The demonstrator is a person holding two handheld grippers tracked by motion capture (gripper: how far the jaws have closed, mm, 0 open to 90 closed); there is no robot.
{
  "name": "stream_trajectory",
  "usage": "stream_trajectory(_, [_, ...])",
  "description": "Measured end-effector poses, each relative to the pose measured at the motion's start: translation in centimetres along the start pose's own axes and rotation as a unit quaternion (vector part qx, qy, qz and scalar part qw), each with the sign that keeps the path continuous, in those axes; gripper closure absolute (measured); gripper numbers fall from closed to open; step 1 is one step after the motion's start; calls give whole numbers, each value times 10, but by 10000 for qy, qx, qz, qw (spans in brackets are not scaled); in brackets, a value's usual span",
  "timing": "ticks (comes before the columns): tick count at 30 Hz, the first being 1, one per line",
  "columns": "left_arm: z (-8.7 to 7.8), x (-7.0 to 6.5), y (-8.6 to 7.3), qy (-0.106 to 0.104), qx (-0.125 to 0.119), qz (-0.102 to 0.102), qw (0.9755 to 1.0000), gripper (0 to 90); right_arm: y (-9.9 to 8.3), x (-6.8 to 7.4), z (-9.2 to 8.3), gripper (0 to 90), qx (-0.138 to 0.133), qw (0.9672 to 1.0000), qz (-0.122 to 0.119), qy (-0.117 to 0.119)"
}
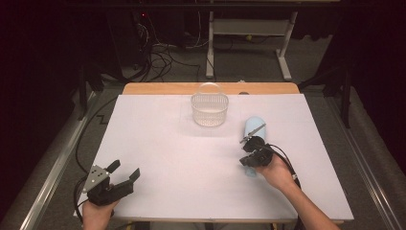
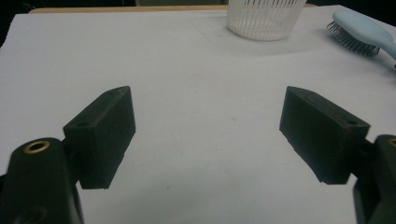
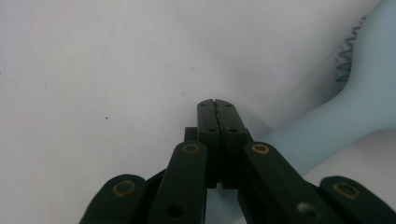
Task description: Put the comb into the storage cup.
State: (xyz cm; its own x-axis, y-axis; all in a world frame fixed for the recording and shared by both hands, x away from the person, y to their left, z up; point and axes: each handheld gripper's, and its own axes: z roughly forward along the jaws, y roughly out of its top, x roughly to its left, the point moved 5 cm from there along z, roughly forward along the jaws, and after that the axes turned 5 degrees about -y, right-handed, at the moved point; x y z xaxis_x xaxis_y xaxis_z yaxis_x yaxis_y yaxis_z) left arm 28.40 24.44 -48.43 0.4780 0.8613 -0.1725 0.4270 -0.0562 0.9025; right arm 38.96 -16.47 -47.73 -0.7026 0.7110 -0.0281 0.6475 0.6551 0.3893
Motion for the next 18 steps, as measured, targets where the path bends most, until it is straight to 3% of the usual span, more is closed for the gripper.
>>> stream_trajectory(1, [0,0,0,-1,-2,-2,10000,179,-1,0,-1,900,38,10000,89,-4])
stream_trajectory(9, [0,0,0,-2,6,-18,10000,179,-7,-9,-4,900,2,10000,58,-32])
stream_trajectory(18, [0,0,0,-2,4,-13,10000,179,-15,-21,-8,900,-3,9996,276,-96])
